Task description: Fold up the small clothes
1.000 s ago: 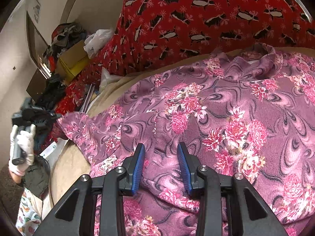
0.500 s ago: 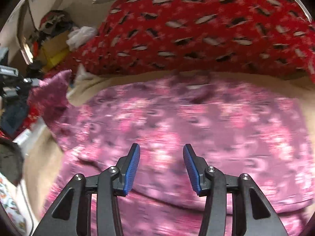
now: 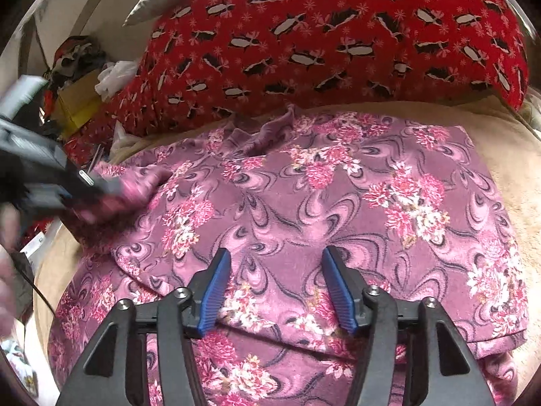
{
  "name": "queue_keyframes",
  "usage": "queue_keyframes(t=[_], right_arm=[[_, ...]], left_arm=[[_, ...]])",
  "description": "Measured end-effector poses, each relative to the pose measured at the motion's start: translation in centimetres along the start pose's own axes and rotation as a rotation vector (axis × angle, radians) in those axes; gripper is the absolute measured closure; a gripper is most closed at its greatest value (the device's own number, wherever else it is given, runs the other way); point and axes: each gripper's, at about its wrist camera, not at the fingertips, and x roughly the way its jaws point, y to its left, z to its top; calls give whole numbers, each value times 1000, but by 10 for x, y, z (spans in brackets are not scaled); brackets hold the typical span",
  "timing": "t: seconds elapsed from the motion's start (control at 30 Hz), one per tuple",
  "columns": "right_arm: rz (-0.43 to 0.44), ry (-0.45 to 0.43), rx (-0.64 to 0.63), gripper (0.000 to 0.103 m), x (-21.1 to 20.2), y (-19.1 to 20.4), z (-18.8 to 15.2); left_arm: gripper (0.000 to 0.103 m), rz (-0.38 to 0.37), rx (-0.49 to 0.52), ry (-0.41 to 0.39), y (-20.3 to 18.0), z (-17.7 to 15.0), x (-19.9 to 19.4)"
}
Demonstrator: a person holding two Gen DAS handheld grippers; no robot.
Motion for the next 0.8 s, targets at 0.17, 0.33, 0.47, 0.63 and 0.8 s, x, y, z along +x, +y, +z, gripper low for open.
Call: queue_keyframes(t=[0.17, 0.33, 0.47, 0.63, 0.8], right_arm=[[28, -3, 13, 41, 2, 2, 2], [12, 32, 24, 41, 1, 3, 9], [93, 16, 58, 39, -2, 23, 25], [203, 46, -10, 38, 11, 82, 42], [165, 42, -241, 38, 19, 151, 35]], left_arm=[[100, -35, -11, 17, 11, -7, -2], [83, -150, -18, -42, 44, -23, -48], [66, -163, -175, -136, 104, -33, -76], [66, -218, -351, -100, 155, -28, -61], [66, -252, -402, -91, 166, -23, -49]])
